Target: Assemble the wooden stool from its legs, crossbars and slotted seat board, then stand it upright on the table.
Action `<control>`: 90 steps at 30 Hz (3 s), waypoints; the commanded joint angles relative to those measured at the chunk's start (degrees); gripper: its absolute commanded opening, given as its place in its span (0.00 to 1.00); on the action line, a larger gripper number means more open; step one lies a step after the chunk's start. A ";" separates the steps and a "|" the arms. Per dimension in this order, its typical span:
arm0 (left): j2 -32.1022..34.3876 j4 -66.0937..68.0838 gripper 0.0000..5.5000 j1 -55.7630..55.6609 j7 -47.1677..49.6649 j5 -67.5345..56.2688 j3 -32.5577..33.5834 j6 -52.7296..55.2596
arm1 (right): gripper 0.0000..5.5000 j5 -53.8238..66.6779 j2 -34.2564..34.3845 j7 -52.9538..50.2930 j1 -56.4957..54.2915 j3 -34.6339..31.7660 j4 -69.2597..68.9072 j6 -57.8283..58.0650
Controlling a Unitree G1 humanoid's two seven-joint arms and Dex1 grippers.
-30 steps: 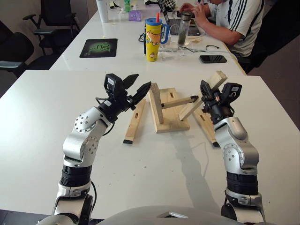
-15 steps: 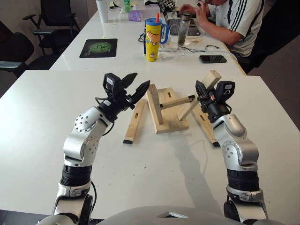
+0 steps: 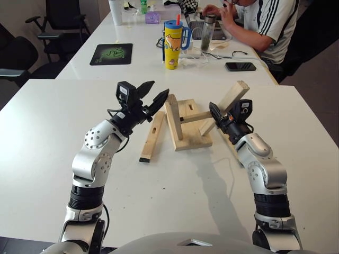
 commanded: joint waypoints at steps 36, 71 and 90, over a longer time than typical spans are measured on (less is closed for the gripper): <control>-1.55 -1.79 0.52 -2.19 4.09 -0.54 0.49 1.10 | 0.46 55.08 1.33 -22.12 -31.70 -35.97 17.83 16.39; -6.10 9.03 0.52 -2.29 4.24 4.85 -5.71 -4.57 | 0.46 51.49 5.85 -24.17 -20.96 -15.37 16.00 22.81; -7.25 7.94 0.52 -3.72 4.63 3.00 -3.71 -5.46 | 0.46 56.37 6.80 -19.11 -25.44 -21.25 12.63 12.96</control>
